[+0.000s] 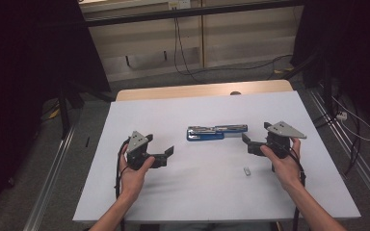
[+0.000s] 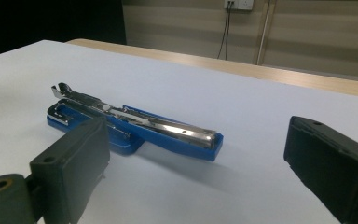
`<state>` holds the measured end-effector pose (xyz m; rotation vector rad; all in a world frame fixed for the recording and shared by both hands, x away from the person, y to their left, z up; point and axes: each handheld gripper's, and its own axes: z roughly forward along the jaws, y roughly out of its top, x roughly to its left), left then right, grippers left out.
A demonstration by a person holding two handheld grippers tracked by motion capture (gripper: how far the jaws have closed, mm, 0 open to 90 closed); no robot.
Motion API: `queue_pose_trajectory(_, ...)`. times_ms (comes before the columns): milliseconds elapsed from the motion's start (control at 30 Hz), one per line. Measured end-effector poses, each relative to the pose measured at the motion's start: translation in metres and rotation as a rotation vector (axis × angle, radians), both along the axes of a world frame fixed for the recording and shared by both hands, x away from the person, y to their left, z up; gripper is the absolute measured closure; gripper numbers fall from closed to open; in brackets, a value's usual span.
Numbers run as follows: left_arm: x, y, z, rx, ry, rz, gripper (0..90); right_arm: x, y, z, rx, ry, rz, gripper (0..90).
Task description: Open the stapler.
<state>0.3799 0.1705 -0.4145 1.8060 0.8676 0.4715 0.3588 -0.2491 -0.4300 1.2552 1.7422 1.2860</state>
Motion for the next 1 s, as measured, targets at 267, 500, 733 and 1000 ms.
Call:
queue_pose_trajectory(267,-0.014,0.02,0.001,-0.021,-0.002,0.015,5.5,-0.013,-0.003,0.002,0.005,-0.022,-0.023,7.1)
queue_pose_trajectory(500,-0.028,0.032,-0.001,0.003,-0.019,0.029,5.3,-0.028,-0.017,-0.003,0.004,-0.002,-0.058,7.1)
queue_pose_trajectory(733,-0.044,0.052,0.004,-0.001,-0.045,0.082,5.6,-0.043,-0.019,-0.001,0.011,-0.005,-0.06,7.1)
queue_pose_trajectory(1000,-0.058,0.064,0.004,-0.022,-0.031,0.109,5.6,-0.063,-0.027,-0.006,0.023,0.007,-0.057,8.2)
